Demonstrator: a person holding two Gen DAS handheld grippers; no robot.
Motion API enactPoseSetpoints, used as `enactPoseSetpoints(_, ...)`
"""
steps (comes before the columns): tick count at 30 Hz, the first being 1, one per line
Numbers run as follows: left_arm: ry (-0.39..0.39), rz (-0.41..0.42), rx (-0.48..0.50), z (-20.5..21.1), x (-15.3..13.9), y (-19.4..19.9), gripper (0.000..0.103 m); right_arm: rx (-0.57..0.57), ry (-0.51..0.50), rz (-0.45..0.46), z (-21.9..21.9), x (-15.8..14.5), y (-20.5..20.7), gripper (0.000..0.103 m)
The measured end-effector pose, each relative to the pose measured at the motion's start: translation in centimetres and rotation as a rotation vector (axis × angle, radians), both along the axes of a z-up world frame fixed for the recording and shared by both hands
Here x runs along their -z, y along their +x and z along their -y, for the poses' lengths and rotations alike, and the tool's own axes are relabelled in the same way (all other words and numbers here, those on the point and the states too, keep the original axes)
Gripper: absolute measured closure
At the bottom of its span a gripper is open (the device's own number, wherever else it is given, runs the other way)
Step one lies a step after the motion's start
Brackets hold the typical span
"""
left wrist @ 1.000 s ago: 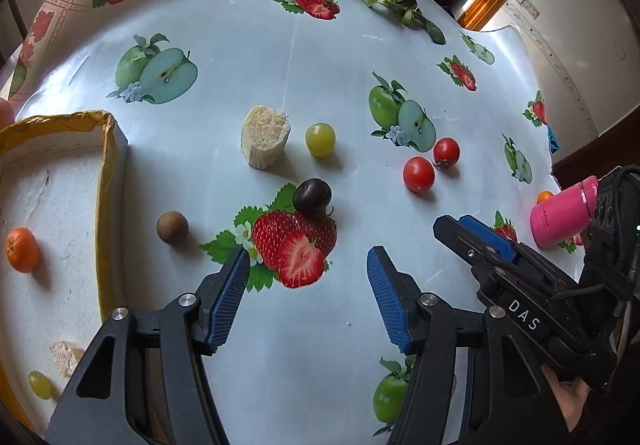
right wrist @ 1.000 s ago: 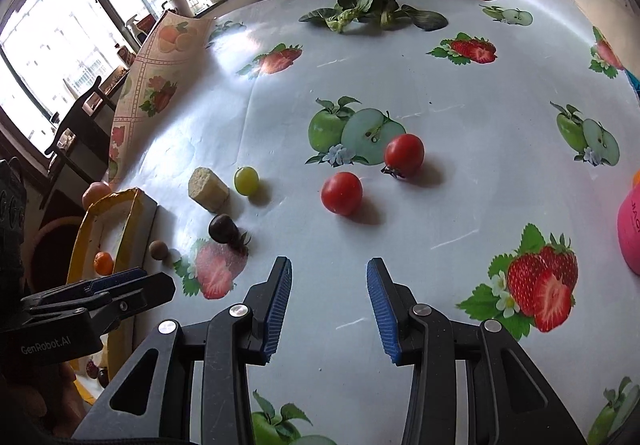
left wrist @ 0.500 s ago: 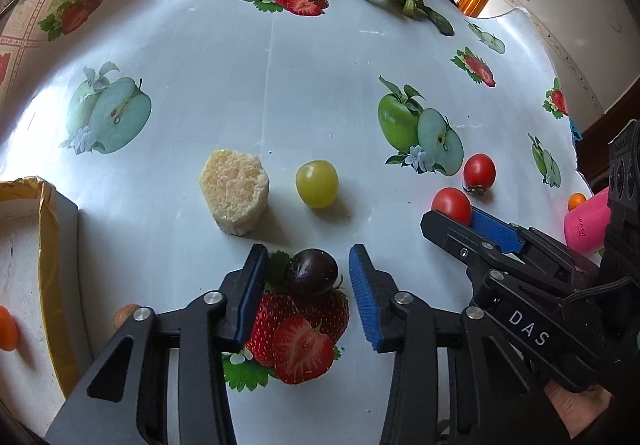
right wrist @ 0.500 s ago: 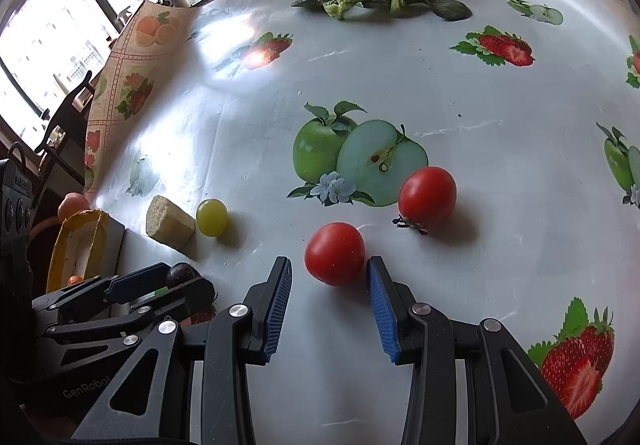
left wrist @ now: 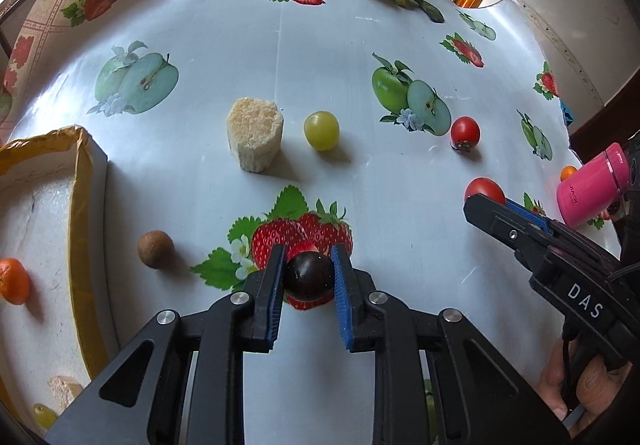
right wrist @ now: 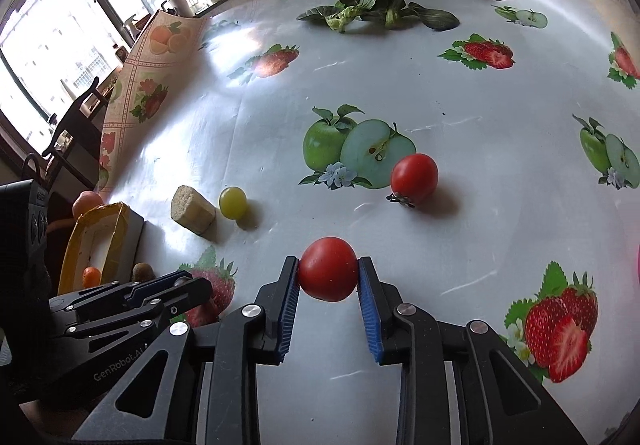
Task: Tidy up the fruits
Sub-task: 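Carry the plum in the left tool into the tray while the right tool carries the tomato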
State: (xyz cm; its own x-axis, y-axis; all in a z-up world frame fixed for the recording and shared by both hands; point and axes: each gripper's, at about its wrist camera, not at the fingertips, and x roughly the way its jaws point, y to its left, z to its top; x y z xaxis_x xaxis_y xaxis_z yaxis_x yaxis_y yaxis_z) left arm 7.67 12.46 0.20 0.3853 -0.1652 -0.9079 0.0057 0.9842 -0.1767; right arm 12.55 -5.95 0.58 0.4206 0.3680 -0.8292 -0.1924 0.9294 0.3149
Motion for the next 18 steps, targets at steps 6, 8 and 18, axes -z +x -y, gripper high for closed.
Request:
enactPoseSetpoints(6,0.017,0.006,-0.02,-0.2,-1.3,-2.5,0.083,-0.003,0.021,0.011,0.0,-2.1,-3.2,0.074)
enactPoseSetpoints(8,0.021,0.01,-0.026,-0.6,-1.9,-3.3,0.083,-0.009,0.026,0.014,-0.1,-2.7,-4.3,0.074)
enactPoseSetpoints(18,0.041,0.044,-0.071,-3.0,-4.6,-7.4,0.083,-0.046,0.037,0.035,-1.9,-4.9,-9.1,0.074)
